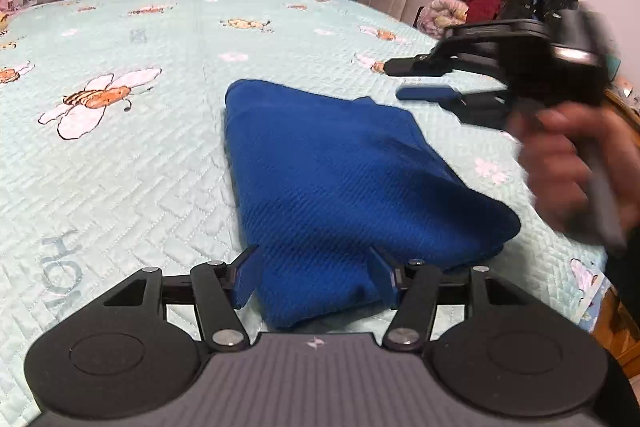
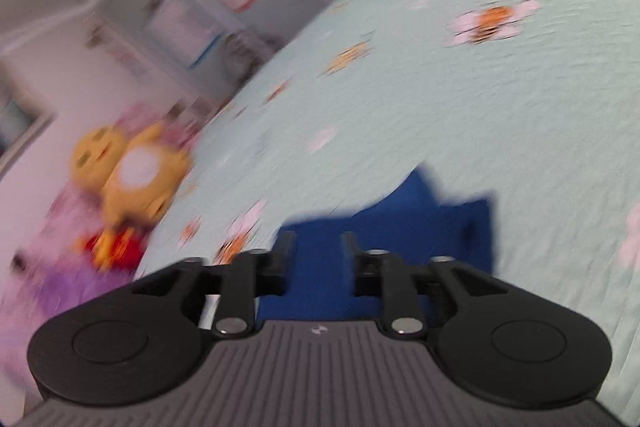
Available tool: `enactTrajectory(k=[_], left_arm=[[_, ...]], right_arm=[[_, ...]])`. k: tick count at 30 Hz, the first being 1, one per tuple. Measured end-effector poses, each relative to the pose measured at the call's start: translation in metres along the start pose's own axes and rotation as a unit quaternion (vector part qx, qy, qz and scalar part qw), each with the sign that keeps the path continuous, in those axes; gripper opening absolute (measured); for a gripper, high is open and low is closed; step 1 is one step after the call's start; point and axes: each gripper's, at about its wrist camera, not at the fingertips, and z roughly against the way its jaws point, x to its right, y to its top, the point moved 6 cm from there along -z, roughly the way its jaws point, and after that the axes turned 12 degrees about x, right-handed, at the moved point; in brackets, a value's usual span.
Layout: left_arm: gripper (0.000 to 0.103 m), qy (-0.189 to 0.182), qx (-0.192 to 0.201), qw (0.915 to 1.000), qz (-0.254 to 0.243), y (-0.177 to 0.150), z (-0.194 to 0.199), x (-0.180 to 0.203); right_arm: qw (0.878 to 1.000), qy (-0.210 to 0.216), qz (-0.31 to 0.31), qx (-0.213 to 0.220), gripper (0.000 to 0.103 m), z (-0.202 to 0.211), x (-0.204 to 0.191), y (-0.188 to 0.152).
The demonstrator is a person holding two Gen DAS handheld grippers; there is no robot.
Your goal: Fold clothes
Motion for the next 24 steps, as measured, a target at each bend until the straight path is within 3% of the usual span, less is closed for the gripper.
enactTrajectory(k=[2,3,4,5,7,8,10,12,14,16,17,19,21,24], left_arm=[[0.061,0.011,-0.019,0.9997,-0.01,-0.009,-0.009,-0.001],[0.062,0.019,-0.024,0.9993,-0.02,-0.013,-0.011,-0.001],[0.062,0.023,-0.03,0.9991,-0.021,-0.015,-0.01,-0.001],[0.062,0.022,-0.029,0.9992,-0.016,-0.014,-0.005,-0.002],[0.062,0.02,-0.021,0.9995,-0.013,-0.01,0.007,-0.007],[0.062,0.022,-0.011,0.9995,-0.021,-0.007,0.012,-0.005],[0.062,0.018,0.007,0.9994,-0.029,0.002,0.013,0.001],[0.062,0.01,0.008,0.9995,-0.028,0.006,0.008,0.011],[0.062,0.003,-0.008,0.9993,-0.037,0.001,-0.001,0.018],[0.062,-0.005,-0.032,0.9982,-0.05,-0.012,-0.004,0.022],[0.062,-0.004,-0.033,0.9978,-0.058,-0.014,-0.001,0.024],[0.062,-0.003,-0.03,0.9968,-0.074,-0.017,0.007,0.027],[0.062,-0.007,-0.024,0.9977,-0.063,-0.014,0.016,0.028],[0.062,0.004,-0.017,0.9984,-0.053,-0.003,0.018,0.032]], right_arm=[[0.999,0.0,0.037,-0.036,0.039,0.004,-0.007,-0.028],[0.997,-0.023,0.059,-0.046,0.038,0.003,0.001,-0.037],[0.997,-0.04,0.056,-0.037,0.026,0.006,0.011,-0.035],[0.997,-0.057,0.053,-0.028,0.0,0.009,0.021,-0.032],[0.995,-0.09,0.047,-0.01,0.0,0.015,0.041,-0.026],[0.994,-0.088,0.058,0.005,0.011,0.027,0.034,-0.023],[0.992,-0.084,0.081,0.037,0.016,0.05,0.018,-0.018],[0.995,-0.041,0.083,0.035,0.021,0.064,-0.004,-0.025],[0.994,-0.019,0.107,0.006,0.025,0.07,-0.02,-0.047],[0.989,-0.051,0.139,-0.021,0.025,0.069,-0.01,-0.065],[0.985,-0.074,0.151,-0.031,0.015,0.069,-0.001,-0.071],[0.984,-0.107,0.141,-0.011,0.009,0.083,0.013,-0.065],[0.982,-0.139,0.13,0.009,0.015,0.097,0.026,-0.059],[0.976,-0.142,0.161,0.023,0.02,0.111,0.001,-0.055]])
